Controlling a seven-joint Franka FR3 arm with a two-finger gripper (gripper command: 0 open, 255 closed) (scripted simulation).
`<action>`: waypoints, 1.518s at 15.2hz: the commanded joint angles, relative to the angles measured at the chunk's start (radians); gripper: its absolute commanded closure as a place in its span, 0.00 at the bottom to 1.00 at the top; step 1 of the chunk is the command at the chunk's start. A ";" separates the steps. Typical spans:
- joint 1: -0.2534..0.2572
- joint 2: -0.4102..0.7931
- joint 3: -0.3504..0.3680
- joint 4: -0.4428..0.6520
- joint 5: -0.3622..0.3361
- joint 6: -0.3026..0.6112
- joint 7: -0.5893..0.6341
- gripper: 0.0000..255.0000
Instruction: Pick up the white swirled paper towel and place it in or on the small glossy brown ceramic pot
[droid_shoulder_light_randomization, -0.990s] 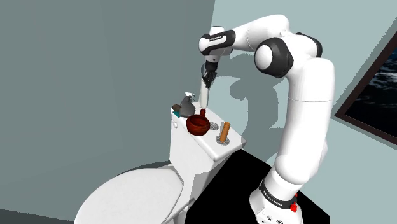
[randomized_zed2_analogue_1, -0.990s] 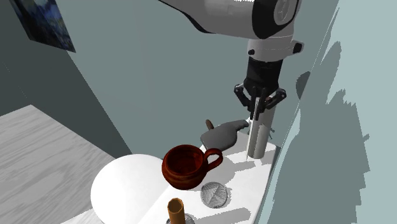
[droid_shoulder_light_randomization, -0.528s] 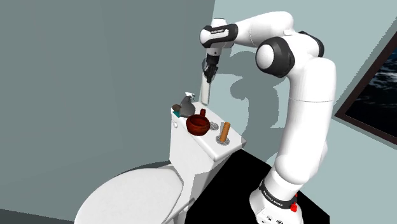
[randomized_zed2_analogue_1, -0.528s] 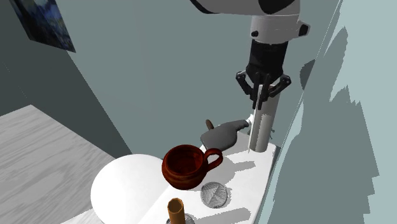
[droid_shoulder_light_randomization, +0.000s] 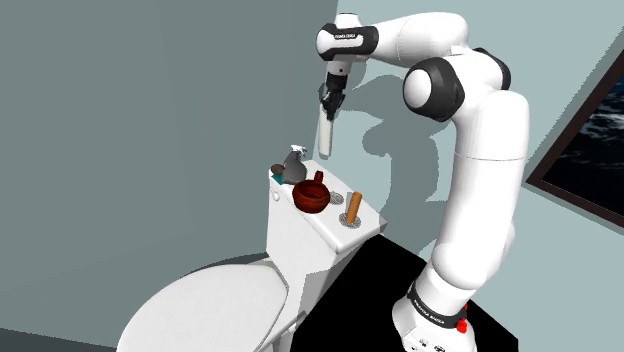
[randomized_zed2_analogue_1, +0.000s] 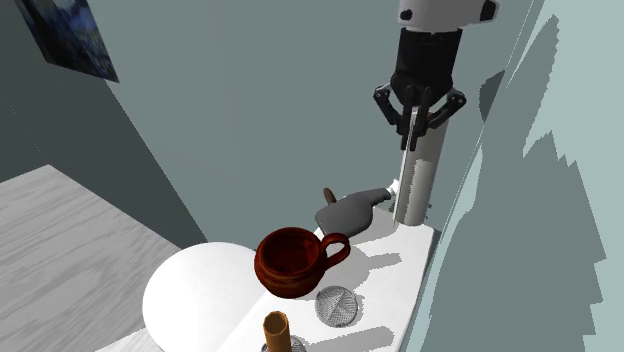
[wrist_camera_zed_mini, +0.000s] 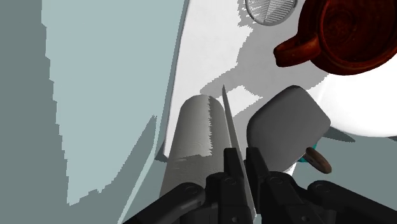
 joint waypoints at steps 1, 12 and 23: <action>-0.004 0.006 -0.001 0.035 0.002 -0.030 -0.002 1.00; 0.018 -0.052 0.000 0.093 -0.018 -0.143 0.025 1.00; 0.153 -0.432 0.079 -0.238 -0.140 -0.178 0.228 1.00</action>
